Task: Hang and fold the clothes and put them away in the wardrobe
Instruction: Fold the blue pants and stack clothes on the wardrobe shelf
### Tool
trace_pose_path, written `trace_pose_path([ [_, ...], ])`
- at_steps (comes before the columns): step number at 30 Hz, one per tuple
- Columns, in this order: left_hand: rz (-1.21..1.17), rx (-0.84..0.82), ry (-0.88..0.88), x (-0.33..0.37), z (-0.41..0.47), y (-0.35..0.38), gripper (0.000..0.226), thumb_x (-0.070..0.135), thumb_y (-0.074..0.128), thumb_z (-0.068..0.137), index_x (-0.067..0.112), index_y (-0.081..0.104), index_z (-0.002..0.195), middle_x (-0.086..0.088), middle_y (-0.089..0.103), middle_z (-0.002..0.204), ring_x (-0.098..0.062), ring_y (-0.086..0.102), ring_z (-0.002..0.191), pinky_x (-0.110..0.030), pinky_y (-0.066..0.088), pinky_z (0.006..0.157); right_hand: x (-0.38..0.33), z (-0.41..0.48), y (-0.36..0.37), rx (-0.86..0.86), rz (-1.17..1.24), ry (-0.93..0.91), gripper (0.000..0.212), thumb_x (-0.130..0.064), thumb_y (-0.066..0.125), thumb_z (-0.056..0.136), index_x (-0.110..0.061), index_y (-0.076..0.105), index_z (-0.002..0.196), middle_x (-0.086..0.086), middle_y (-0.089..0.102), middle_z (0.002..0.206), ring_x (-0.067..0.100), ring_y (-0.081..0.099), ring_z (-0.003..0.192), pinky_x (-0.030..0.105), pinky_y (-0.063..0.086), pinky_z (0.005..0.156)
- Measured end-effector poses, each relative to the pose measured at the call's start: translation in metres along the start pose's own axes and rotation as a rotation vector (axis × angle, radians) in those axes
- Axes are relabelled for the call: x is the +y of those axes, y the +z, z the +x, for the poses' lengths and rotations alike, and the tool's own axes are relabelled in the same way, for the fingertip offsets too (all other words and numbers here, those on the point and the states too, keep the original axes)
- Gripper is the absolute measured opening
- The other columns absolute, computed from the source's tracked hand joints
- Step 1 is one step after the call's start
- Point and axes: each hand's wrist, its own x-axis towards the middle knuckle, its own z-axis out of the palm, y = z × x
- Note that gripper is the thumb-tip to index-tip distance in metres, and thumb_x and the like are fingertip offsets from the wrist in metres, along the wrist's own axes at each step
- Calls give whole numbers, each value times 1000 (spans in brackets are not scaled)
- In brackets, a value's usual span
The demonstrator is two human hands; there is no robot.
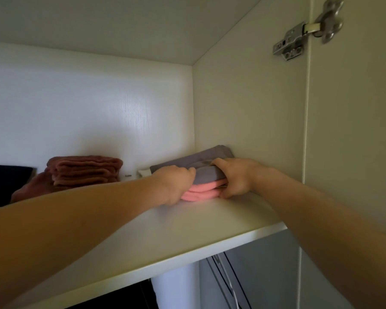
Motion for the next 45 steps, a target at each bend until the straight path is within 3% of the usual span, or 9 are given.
trace_pose_path([
  [6, -189, 147, -84, -43, 11, -39, 32, 11, 59, 85, 15, 48, 115, -13, 59, 108, -33, 60, 90, -31, 36, 64, -13, -3, -1, 126, -68, 88, 115, -80, 73, 50, -33, 24, 143, 4, 44, 141, 29, 45, 132, 51, 34, 109],
  [11, -236, 100, -26, -79, 22, -60, 38, 9, 60, 84, 18, 55, 121, 5, 45, 86, -20, 51, 80, -28, 34, 55, -12, 13, -19, 228, 68, 135, 65, -60, 74, 59, -32, 29, 96, -4, 55, 94, 28, 58, 88, 35, 42, 73],
  [17, -229, 249, -105, -113, 29, -60, 30, 3, 54, 83, 14, 52, 110, 1, 47, 84, -15, 49, 70, -28, 35, 52, -2, 47, -66, 352, -14, 53, 59, -53, 73, 60, -33, 33, 99, -8, 49, 88, 26, 50, 79, 34, 36, 66],
  [23, -128, 413, -185, -142, 56, -54, 23, 2, 47, 84, 14, 42, 103, -9, 54, 91, -30, 55, 78, -37, 40, 63, 3, 100, -80, 477, -32, 34, 56, -50, 72, 66, -29, 32, 99, -4, 55, 94, 30, 61, 93, 35, 38, 69],
  [29, -12, 464, -266, -146, 91, 4, 40, 9, 60, 89, 12, 43, 125, -10, 55, 113, -32, 60, 97, -40, 46, 71, 5, 160, -37, 677, -95, 75, 57, -42, 70, 79, -23, 39, 123, 5, 56, 127, 33, 52, 116, 43, 46, 81],
  [35, -148, -98, -209, -98, 89, 117, 76, 9, 61, 88, 5, 21, 153, -17, 54, 136, -37, 63, 116, -41, 51, 93, -9, 190, 58, -60, 53, 10, 94, -29, 74, 75, -14, 21, 151, 14, 45, 148, 34, 47, 132, 36, 42, 105],
  [38, -285, -201, -280, -108, 93, 106, 82, 8, 66, 79, 7, 23, 150, -22, 64, 124, -37, 66, 106, -31, 45, 71, -6, 198, 48, -107, 180, 8, 109, -31, 79, 62, -23, 19, 154, 11, 49, 147, 31, 54, 126, 31, 48, 93],
  [42, -363, -237, -342, -101, 95, 95, 74, 16, 65, 74, 10, 36, 141, -16, 66, 117, -32, 69, 96, -23, 46, 53, -8, 204, 49, -114, 54, -13, 113, -39, 72, 61, -33, 17, 159, 7, 37, 157, 31, 45, 138, 36, 43, 111],
  [45, -334, -177, -359, -95, 89, 102, 68, 22, 67, 78, 10, 41, 140, -14, 58, 132, -33, 64, 115, -32, 56, 85, -12, 206, 50, -77, 20, -30, 94, -38, 65, 64, -31, 32, 152, 7, 52, 145, 30, 56, 126, 32, 49, 101],
])
